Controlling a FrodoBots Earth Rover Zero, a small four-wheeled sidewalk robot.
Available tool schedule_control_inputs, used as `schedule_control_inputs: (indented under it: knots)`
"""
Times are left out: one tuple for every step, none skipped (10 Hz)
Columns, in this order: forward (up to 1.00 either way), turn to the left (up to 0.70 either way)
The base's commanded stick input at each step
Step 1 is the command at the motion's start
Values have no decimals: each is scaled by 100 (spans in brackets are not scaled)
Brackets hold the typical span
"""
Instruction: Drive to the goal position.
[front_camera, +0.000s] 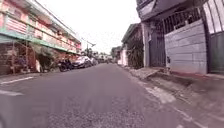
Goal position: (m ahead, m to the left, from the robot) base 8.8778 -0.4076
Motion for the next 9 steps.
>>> schedule_control_inputs:
  knots:
    - [100,0]
    - [100,0]
    - [100,0]
    - [100,0]
    - [100,0]
    - [100,0]
    - [100,0]
    - [100,0]
    - [100,0]
